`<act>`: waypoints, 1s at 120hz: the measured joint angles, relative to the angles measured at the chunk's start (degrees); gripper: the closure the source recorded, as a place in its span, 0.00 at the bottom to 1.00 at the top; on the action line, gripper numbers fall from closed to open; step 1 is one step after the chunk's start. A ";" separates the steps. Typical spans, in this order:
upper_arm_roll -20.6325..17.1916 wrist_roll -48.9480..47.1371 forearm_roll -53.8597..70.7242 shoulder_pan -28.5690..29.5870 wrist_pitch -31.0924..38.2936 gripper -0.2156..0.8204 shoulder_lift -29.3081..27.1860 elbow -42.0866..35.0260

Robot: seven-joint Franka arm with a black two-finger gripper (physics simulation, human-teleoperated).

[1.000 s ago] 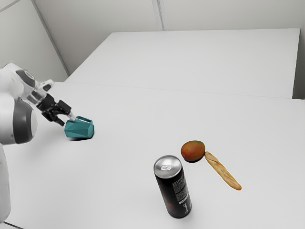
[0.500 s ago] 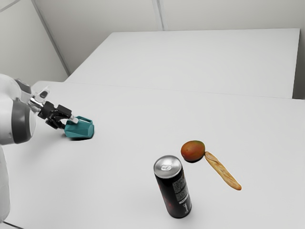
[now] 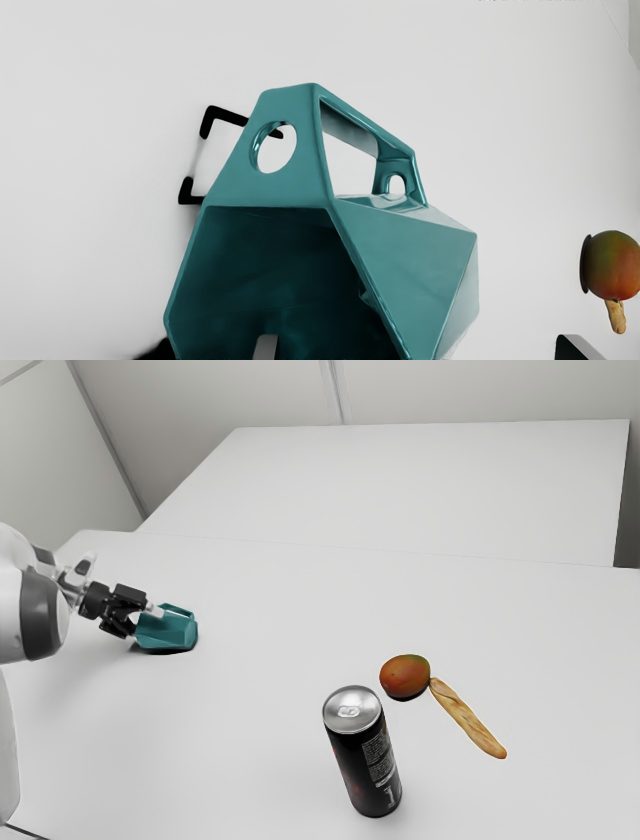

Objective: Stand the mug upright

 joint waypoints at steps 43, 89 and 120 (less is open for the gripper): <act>0.07 0.78 -2.82 0.60 -2.04 0.21 0.00 -0.63; 0.08 2.06 -4.37 0.79 -2.10 0.32 0.00 -0.68; 0.07 2.79 -4.52 0.81 -2.28 0.57 0.00 -0.72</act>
